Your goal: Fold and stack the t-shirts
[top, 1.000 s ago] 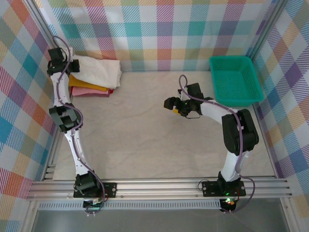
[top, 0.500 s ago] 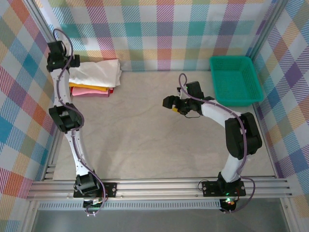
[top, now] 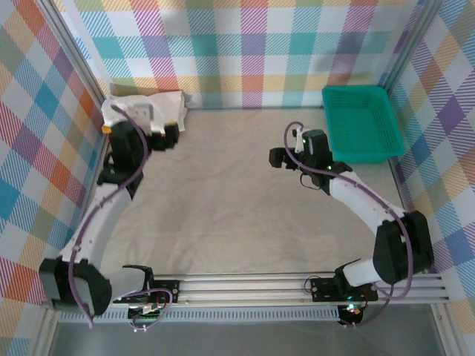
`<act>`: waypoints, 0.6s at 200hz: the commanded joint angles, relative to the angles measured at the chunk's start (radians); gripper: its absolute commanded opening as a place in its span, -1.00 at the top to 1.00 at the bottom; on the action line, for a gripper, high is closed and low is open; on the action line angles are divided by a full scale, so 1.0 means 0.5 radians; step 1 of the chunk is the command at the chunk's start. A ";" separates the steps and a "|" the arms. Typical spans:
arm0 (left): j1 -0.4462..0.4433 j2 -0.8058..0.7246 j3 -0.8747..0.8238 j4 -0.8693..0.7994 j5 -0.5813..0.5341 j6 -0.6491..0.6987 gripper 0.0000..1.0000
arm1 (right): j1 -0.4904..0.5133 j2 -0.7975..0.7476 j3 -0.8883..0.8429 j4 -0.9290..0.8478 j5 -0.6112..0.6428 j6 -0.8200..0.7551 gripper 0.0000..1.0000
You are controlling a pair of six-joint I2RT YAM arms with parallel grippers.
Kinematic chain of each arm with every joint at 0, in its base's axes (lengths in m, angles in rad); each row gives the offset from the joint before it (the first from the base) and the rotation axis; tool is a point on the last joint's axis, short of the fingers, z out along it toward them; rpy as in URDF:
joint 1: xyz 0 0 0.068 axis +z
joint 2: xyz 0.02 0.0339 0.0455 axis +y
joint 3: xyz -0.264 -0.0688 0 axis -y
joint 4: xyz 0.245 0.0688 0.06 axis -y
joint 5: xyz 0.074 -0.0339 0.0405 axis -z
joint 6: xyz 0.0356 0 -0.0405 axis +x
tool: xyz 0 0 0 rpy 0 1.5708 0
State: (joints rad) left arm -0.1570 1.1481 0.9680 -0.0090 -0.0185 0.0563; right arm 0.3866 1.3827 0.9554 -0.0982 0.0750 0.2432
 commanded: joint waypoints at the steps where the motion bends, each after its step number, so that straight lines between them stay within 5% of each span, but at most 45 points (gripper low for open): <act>1: -0.130 -0.187 -0.361 0.192 -0.078 -0.105 -1.00 | 0.006 -0.155 -0.213 0.194 0.357 -0.263 -1.00; 57: -0.147 -0.326 -1.125 0.586 -0.423 0.006 -1.00 | -0.031 -0.514 -0.951 0.860 0.795 -0.462 -0.99; 120: -0.011 0.236 -1.362 1.479 -0.384 0.140 -1.00 | -0.344 -0.104 -1.221 1.717 0.476 -0.556 -0.99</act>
State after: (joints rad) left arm -0.1905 1.1721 0.2878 0.4606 -0.2146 0.1020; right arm 0.2699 1.2266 0.3737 0.4686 0.3847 -0.0051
